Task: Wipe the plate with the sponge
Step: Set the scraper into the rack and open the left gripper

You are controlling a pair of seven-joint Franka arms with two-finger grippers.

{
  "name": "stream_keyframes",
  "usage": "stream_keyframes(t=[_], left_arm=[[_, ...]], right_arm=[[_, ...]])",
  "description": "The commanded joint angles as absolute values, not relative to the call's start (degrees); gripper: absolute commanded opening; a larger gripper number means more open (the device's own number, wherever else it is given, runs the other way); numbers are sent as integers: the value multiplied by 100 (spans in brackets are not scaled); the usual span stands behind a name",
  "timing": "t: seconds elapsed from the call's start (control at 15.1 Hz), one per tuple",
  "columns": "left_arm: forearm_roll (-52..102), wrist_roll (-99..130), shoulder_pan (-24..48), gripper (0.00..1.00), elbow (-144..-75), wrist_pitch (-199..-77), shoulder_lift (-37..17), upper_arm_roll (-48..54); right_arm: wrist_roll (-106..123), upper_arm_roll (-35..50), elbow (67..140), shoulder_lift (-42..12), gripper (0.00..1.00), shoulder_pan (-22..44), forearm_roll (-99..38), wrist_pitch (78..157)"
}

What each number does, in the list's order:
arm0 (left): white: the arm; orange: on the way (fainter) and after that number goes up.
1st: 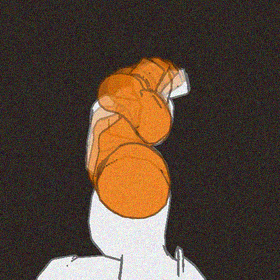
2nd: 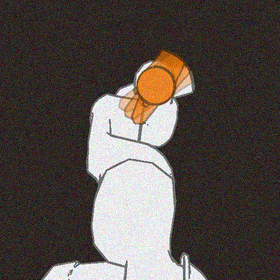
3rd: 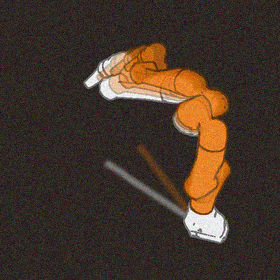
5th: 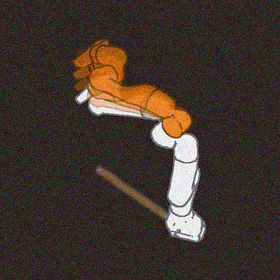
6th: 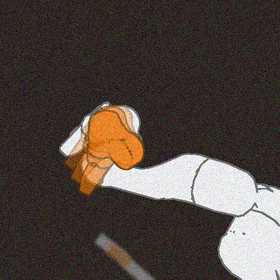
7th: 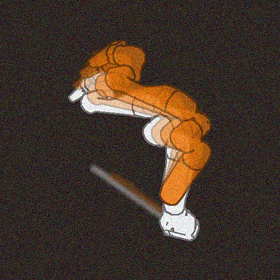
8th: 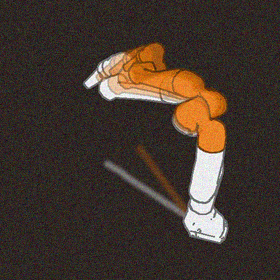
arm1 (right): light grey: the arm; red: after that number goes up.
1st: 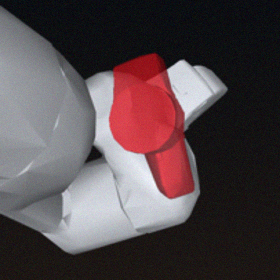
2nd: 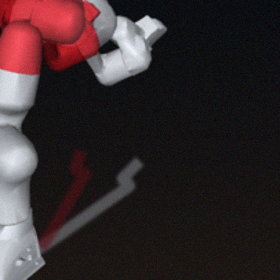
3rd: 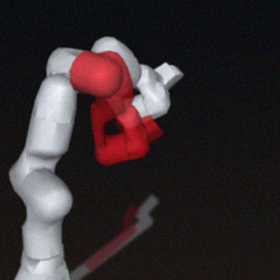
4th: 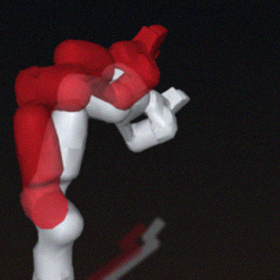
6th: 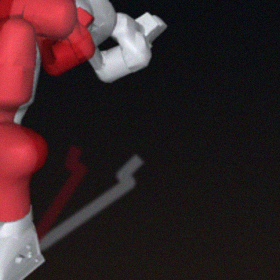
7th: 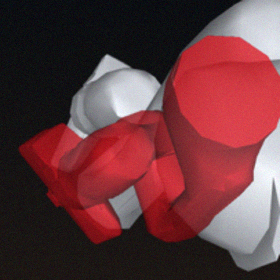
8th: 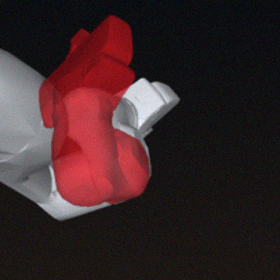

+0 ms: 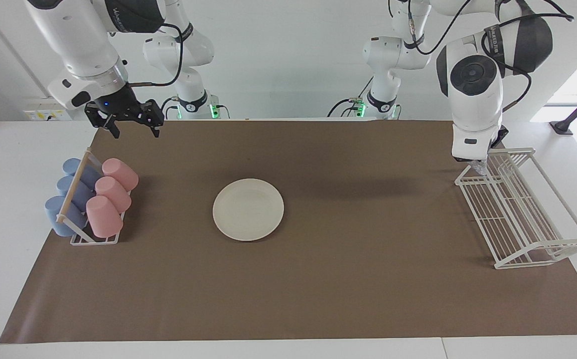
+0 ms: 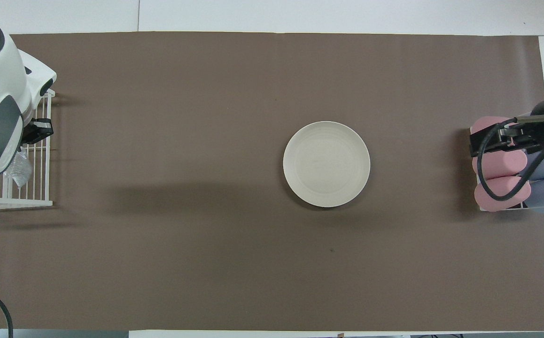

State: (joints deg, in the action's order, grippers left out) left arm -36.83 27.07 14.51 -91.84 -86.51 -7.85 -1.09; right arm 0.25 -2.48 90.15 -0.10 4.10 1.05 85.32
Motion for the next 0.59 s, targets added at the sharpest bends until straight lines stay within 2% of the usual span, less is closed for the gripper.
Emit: stream_keyframes(t=[0.0, 0.26, 0.53], left_arm=[[-4437, 2777, 1468, 0, -9332, -8779, -791, -149], [-5044, 2786, 1143, 0, -10281, -9753, -510, -167], [-5132, 2795, 713, 0, -10782, -10510, -519, -176]], right_arm=[[167, -299, 9396, 237, 100, 448, 105, 8824], [18, -474, 9422, 246, 100, 440, 97, 8823], [9, -483, 9448, 220, 100, 440, 97, 9220]])
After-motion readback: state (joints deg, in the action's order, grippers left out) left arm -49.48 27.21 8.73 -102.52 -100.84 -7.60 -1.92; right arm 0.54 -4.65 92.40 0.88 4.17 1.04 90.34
